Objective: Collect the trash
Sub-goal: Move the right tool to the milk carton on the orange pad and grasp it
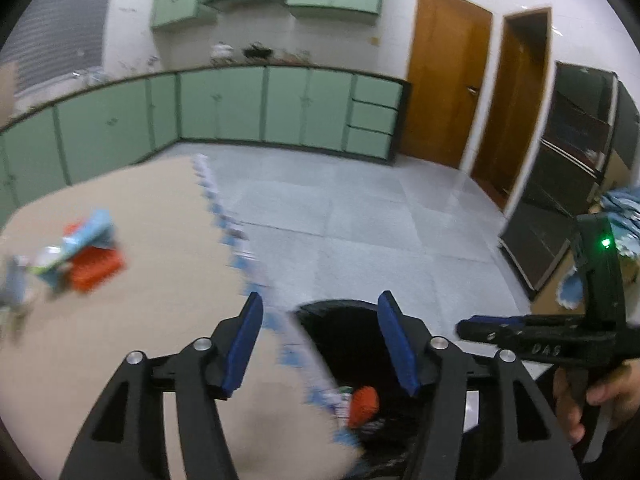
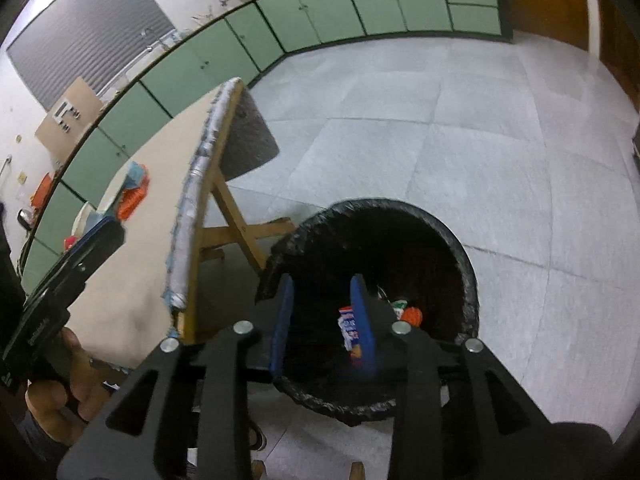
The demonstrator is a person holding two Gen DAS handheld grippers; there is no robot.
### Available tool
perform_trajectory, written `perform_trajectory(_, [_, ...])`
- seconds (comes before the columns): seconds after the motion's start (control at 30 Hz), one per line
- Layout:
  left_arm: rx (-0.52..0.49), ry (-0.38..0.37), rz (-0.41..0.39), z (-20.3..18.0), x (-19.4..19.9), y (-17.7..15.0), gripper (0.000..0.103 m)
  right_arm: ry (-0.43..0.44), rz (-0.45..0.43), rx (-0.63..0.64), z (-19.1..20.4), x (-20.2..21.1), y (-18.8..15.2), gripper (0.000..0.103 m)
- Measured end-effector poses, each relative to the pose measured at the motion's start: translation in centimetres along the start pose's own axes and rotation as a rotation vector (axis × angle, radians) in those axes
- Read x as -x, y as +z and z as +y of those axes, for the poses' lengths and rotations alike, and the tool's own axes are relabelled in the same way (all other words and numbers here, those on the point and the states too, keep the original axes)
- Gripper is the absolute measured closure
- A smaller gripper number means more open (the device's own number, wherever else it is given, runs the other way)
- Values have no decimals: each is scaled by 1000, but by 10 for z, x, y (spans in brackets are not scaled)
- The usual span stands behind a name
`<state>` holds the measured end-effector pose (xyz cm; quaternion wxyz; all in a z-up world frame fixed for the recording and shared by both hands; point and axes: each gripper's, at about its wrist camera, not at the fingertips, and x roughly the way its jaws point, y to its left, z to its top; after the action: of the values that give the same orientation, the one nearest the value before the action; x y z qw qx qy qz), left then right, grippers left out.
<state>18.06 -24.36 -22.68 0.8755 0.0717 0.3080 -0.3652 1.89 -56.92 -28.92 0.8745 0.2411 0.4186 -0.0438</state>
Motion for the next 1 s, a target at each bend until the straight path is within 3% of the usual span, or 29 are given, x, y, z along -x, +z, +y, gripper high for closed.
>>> perform_trajectory(0.2, [81, 196, -77, 73, 54, -5, 29, 73, -49, 119, 59, -6, 26, 54])
perform_trajectory(0.27, [111, 272, -92, 101, 68, -10, 28, 100, -61, 157, 78, -11, 35, 35])
perform_trajectory(0.47, [212, 430, -136, 174, 101, -17, 26, 168, -66, 320, 155, -42, 60, 31])
perform_trajectory(0.67, [239, 483, -148, 217, 102, -19, 26, 212, -67, 389, 212, -77, 79, 31])
perform_trajectory(1.0, [251, 482, -126, 253, 65, -14, 26, 220, -33, 386, 257, -149, 104, 31])
